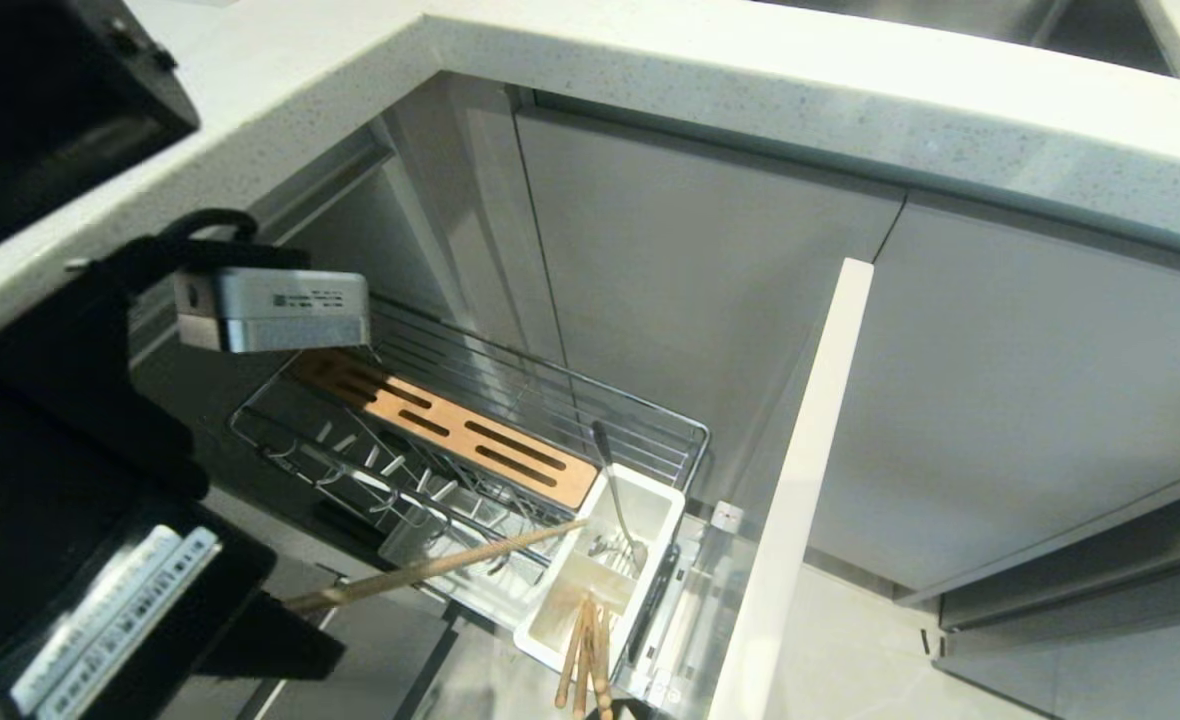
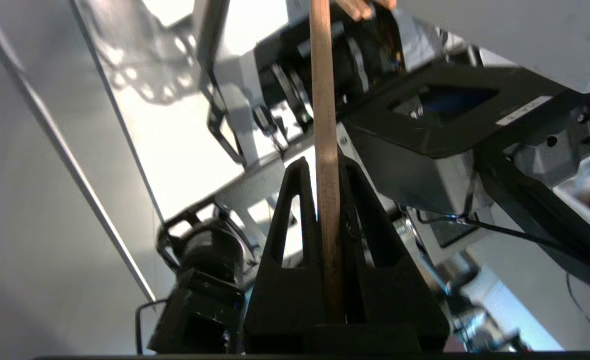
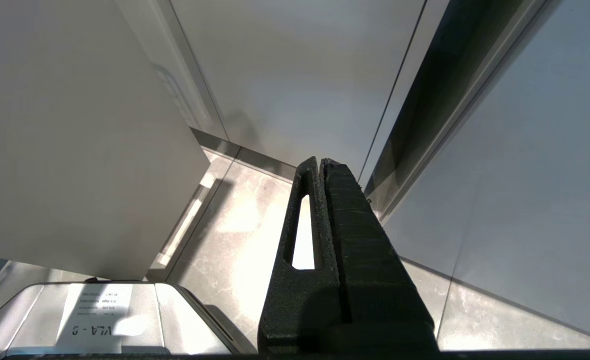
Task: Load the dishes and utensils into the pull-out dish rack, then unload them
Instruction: Take the chopsticks out of the cupboard
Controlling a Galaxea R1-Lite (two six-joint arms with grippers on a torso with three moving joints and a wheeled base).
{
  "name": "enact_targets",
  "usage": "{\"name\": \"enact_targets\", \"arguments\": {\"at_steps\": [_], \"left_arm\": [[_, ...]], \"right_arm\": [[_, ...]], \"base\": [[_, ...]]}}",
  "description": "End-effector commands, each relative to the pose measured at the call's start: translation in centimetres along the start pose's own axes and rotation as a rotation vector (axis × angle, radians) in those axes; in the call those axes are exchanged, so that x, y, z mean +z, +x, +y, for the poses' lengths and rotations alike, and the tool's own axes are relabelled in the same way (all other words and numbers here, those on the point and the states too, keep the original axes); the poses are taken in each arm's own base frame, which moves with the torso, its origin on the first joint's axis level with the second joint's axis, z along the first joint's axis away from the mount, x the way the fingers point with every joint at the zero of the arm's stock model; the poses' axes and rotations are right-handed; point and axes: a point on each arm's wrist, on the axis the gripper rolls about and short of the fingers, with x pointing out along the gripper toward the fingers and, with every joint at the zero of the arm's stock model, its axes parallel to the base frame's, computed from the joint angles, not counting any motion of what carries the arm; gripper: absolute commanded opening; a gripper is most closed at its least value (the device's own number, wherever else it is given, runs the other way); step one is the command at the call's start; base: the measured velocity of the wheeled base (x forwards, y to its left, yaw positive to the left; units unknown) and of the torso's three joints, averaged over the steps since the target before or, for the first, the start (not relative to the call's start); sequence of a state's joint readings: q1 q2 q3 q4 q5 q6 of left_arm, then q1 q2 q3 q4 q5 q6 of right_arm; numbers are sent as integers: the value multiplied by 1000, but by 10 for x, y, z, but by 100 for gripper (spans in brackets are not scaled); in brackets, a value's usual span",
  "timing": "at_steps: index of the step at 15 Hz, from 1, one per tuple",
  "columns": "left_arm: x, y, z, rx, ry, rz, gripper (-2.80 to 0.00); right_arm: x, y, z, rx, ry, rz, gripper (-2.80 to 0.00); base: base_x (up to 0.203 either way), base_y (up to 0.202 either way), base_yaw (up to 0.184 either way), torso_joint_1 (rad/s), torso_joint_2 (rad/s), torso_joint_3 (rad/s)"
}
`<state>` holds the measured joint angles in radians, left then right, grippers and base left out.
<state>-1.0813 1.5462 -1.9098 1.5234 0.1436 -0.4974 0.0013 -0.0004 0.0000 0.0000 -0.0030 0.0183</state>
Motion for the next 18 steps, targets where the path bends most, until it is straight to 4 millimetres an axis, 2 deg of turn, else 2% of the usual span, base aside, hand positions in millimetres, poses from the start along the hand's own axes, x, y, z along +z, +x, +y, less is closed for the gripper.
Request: {"name": "enact_targets", "arguments": {"at_steps": [1,8,11,14,18], "left_arm": [[-8,-13,8,19,-11,-57,-280],[3,-31,16,207,-82,-394,-280],[1,-48,34,227,-111,-500,-280],[-12,-78,54,203,-180,-674,-280],[-33,-106,70,175,-270,-841,-280]], "right_arm": [[0,0,0,0,0,2,-280],[0,0,0,0,0,2,-280],[0,0,0,0,0,2,-280],[0,0,0,0,0,2,-280],[0,0,0,0,0,2,-280]], "base": [[0,0,0,0,0,0],[0,0,0,0,0,0],[0,0,0,0,0,0],[0,0,0,0,0,0],[0,0,0,0,0,0]]}}
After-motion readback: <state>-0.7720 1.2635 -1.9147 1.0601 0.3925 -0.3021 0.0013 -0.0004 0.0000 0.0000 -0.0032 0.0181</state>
